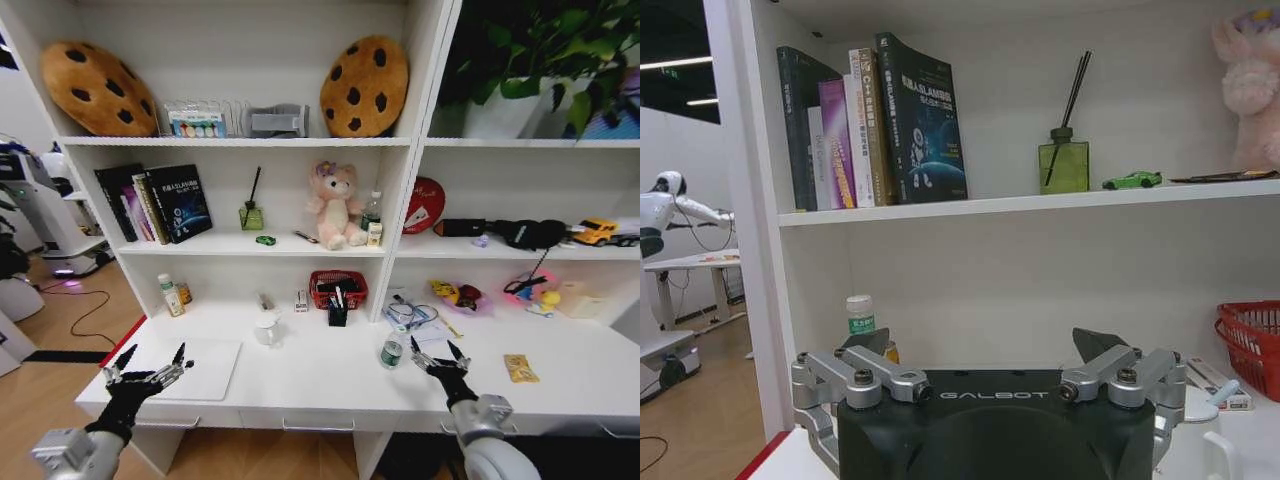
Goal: Organize the objects on the table.
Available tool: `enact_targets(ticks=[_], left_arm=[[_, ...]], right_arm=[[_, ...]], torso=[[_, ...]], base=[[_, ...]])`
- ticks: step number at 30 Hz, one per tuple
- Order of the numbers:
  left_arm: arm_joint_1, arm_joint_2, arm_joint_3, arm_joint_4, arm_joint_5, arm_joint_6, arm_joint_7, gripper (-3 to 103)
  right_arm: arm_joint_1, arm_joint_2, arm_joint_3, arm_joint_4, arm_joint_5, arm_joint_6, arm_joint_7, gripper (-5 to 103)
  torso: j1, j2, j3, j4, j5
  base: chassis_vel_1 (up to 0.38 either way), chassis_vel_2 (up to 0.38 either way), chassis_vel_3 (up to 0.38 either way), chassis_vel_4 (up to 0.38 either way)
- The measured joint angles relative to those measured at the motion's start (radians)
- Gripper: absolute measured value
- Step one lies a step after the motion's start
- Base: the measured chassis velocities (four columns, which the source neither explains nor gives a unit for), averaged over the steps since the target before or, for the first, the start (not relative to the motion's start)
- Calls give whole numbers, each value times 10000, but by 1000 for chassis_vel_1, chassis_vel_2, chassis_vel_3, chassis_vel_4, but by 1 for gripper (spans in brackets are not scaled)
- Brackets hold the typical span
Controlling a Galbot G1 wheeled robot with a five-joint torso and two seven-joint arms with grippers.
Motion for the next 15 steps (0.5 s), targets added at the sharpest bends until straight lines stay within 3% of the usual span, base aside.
enact_targets(ticks=[10, 15], left_arm=[[0, 0, 0, 0, 0, 0, 0, 100], [0, 0, 0, 0, 0, 0, 1, 100]], right_arm=[[2031, -546, -930, -2075, 305, -577, 261, 103], [2422, -547, -1165, -2495, 367, -580, 51, 85]], torso=[[0, 0, 1, -1, 6], [0, -1, 1, -1, 5]], base=[[3, 5, -5, -3], [0, 0, 0, 0]])
